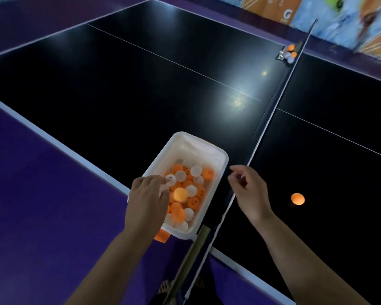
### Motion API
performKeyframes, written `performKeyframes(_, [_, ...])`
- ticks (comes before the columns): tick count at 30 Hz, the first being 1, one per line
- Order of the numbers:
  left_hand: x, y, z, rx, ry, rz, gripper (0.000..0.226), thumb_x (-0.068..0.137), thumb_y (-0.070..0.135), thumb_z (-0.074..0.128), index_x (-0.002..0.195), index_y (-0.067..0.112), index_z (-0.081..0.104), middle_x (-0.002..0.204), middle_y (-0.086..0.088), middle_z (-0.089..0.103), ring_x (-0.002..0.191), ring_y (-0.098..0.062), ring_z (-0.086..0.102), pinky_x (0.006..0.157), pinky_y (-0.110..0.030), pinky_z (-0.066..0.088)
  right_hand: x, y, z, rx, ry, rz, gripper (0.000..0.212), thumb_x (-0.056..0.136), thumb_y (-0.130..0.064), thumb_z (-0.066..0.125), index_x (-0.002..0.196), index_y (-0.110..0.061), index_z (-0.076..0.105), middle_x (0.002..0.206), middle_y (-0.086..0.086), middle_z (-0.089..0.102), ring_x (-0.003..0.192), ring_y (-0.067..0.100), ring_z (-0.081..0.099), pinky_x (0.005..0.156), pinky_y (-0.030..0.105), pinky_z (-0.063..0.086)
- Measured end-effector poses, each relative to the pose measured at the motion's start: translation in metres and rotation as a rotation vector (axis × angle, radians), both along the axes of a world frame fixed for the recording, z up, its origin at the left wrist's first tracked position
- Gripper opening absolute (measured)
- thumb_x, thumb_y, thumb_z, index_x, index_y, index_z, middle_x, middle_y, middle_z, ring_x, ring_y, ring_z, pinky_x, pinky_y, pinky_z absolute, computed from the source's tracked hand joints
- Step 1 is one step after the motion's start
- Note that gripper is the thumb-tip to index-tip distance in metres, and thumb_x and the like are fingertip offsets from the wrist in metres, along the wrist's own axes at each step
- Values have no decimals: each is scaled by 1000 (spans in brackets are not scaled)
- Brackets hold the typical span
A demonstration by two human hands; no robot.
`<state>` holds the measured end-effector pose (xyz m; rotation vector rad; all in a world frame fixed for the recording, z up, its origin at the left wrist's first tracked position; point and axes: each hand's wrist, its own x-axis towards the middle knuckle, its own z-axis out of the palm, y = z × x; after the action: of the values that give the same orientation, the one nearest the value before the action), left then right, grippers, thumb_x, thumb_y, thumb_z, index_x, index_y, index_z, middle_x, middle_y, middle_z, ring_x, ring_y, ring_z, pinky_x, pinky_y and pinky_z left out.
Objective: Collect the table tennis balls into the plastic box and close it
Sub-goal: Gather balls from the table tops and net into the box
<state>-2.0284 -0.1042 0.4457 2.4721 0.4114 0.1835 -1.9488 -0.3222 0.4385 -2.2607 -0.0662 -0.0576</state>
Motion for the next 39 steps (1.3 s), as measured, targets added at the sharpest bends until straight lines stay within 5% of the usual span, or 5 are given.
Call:
performKeyframes(17, [41, -98, 5, -5, -73, -246, 21, 92, 20, 54, 109, 17, 66, 109, 3, 67, 111, -14, 47, 83, -19, 33, 19, -171, -65, -629, 445, -221, 51, 92, -20, 55, 141, -26, 41, 155, 7, 13, 137, 30, 21, 109, 44, 32])
performKeyframes(26, [47, -105, 2, 17, 13, -121, 21, 90, 16, 55, 107, 16, 67, 105, 3, 66, 106, -15, 48, 76, -23, 33, 53, -188, -72, -357, 436, -244, 43, 94, -16, 51, 136, -20, 46, 129, 12, 43, 92, 23, 50, 76, 36, 49])
performKeyframes(31, [41, -98, 5, -4, 61, -1, 21, 91, 18, 56, 108, 17, 67, 107, 0, 64, 106, -20, 52, 79, -30, 42, 59, -112, -23, 121, 18, -233, 41, 85, -20, 68, 124, -21, 55, 118, -2, 55, 104, 9, 51, 94, 26, 41])
performKeyframes(35, [35, -93, 10, -32, 74, 101, 23, 91, 19, 56, 111, 18, 67, 110, -2, 62, 106, -21, 53, 86, -33, 43, 58, -40, 10, 223, -132, 132, 41, 82, -18, 72, 120, -20, 57, 108, -15, 53, 97, -11, 50, 85, 1, 38])
performKeyframes(39, [24, -81, 9, -47, 90, 228, 21, 90, 22, 56, 108, 22, 65, 107, 1, 62, 104, -14, 51, 80, -27, 39, 66, 3, 11, 130, -55, 423, 52, 83, -19, 70, 130, -20, 48, 117, -14, 43, 101, -3, 50, 81, 7, 43])
